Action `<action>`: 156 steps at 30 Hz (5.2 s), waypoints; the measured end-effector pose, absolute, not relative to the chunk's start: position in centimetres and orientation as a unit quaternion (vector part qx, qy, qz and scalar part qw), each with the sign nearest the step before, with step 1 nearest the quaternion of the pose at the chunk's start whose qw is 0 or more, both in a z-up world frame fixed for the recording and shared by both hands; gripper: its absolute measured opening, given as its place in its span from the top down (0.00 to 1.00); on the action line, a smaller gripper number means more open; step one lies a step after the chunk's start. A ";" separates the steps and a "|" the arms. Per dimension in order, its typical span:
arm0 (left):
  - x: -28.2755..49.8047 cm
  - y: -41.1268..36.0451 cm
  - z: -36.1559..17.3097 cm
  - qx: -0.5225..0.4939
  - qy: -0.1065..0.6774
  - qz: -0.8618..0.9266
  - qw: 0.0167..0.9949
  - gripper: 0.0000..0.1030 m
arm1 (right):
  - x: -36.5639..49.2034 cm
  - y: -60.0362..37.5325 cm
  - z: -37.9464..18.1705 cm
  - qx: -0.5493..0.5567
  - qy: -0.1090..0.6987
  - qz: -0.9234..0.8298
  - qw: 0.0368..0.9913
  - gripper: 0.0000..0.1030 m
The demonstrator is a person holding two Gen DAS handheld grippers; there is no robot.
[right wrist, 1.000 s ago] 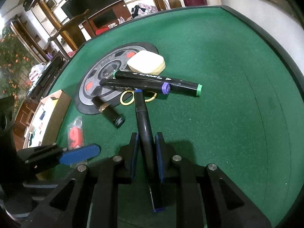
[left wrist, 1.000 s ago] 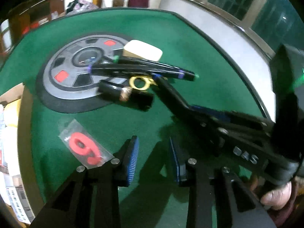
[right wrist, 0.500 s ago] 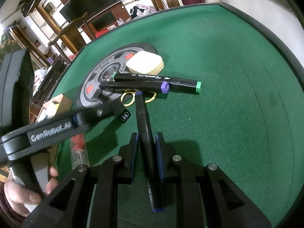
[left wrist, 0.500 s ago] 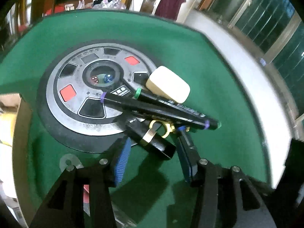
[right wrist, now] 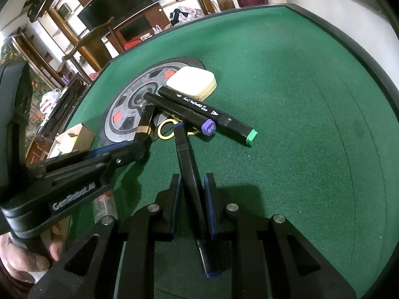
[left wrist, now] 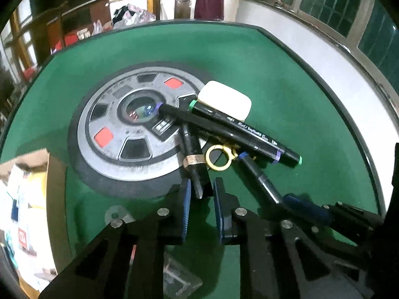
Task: Organize objects
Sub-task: 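Grasp the black gold-banded tube with the left tool while the right tool holds the marker, then carry the marker and black tube over the cardboard box with both tools, then open both tools to drop the marker and tube into the box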
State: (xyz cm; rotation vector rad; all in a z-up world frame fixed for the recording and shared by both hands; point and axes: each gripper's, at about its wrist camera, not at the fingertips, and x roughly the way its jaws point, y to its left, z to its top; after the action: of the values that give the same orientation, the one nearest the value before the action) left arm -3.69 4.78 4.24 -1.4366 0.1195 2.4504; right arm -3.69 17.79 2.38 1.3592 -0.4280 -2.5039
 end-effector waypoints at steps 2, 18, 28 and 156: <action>-4.0 5.6 3.4 -0.509 0.059 0.846 0.147 0.82 | -3.7 17.8 2.4 0.467 -0.147 -0.862 0.130 0.84; -0.4 2.6 3.8 -0.523 0.029 0.836 0.164 0.86 | -3.2 16.7 2.8 0.459 -0.099 -0.875 0.118 0.84; -2.3 4.3 3.0 -0.510 0.083 0.848 0.122 0.56 | -3.2 17.3 2.7 0.458 -0.118 -0.873 0.121 0.84; 14.7 -25.3 7.2 -0.398 -0.178 0.897 0.071 0.45 | 3.6 -3.3 6.7 0.494 -0.065 -0.834 0.237 0.59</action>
State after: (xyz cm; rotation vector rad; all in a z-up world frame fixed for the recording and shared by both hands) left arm 14.66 -25.30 7.20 -1.1969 -0.5353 2.6969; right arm 3.59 -3.34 6.66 1.3534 -0.1784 -2.2863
